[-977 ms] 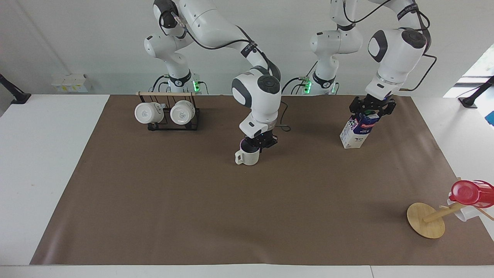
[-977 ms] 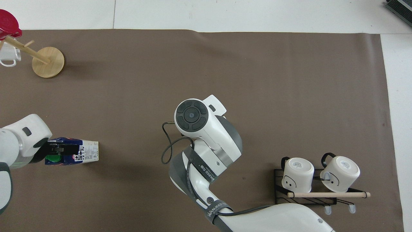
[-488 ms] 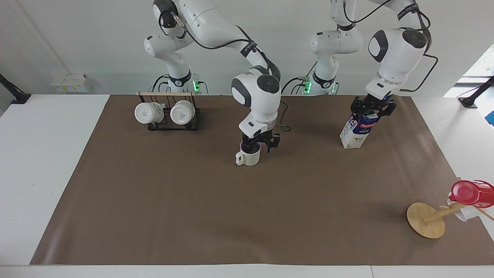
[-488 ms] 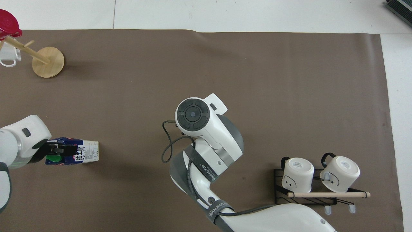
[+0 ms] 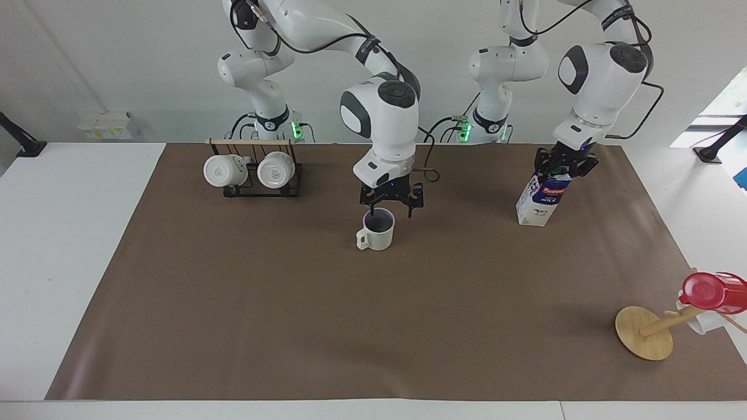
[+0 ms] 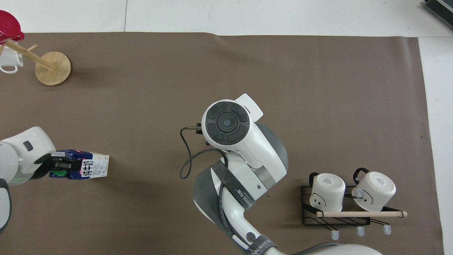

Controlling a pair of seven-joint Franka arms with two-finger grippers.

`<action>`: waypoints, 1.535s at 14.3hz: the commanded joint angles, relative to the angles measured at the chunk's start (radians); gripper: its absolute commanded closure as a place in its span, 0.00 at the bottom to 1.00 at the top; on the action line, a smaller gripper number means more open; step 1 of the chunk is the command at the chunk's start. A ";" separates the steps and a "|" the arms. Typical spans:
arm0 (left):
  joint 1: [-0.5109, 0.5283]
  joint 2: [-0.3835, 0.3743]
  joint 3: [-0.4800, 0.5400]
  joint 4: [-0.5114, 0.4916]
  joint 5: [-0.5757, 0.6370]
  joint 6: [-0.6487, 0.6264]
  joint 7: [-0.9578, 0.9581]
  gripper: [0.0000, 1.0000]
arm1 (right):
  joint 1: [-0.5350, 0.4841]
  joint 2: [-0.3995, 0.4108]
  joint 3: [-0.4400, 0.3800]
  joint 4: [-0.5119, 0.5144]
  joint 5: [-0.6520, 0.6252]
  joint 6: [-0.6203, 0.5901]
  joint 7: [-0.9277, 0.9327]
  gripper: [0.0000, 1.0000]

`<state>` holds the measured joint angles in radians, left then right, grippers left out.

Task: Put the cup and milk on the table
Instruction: 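Set the black mug down mid-table with the right gripper, then carry the carton toward the mug while the right gripper withdraws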

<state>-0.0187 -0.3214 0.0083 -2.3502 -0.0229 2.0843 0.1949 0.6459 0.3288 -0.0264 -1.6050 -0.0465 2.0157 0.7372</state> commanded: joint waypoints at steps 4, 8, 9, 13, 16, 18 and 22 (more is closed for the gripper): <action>0.008 -0.015 0.004 0.008 -0.003 -0.006 0.017 0.43 | -0.124 -0.152 0.008 -0.021 0.004 -0.176 -0.188 0.00; 0.000 0.021 0.002 0.106 -0.005 -0.072 -0.032 0.46 | -0.230 -0.197 0.005 -0.026 0.001 -0.274 -0.271 0.00; -0.007 0.030 0.002 0.135 -0.009 -0.081 -0.060 0.46 | -0.265 -0.211 0.005 -0.026 0.001 -0.293 -0.294 0.00; -0.087 0.030 -0.005 0.190 -0.012 -0.165 -0.239 0.47 | -0.385 -0.244 0.003 -0.026 -0.001 -0.338 -0.373 0.00; -0.188 0.030 -0.007 0.216 -0.012 -0.208 -0.406 0.48 | -0.483 -0.269 0.002 -0.029 -0.001 -0.341 -0.476 0.00; -0.260 0.030 -0.007 0.218 -0.012 -0.191 -0.506 0.48 | -0.550 -0.283 0.002 -0.032 0.000 -0.374 -0.565 0.00; -0.358 0.074 -0.010 0.249 -0.012 -0.139 -0.606 0.49 | -0.638 -0.307 -0.003 -0.024 0.002 -0.376 -0.633 0.00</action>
<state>-0.3325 -0.2932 -0.0161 -2.1386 -0.0262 1.9286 -0.3747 0.0419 0.0581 -0.0383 -1.6086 -0.0463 1.6435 0.1381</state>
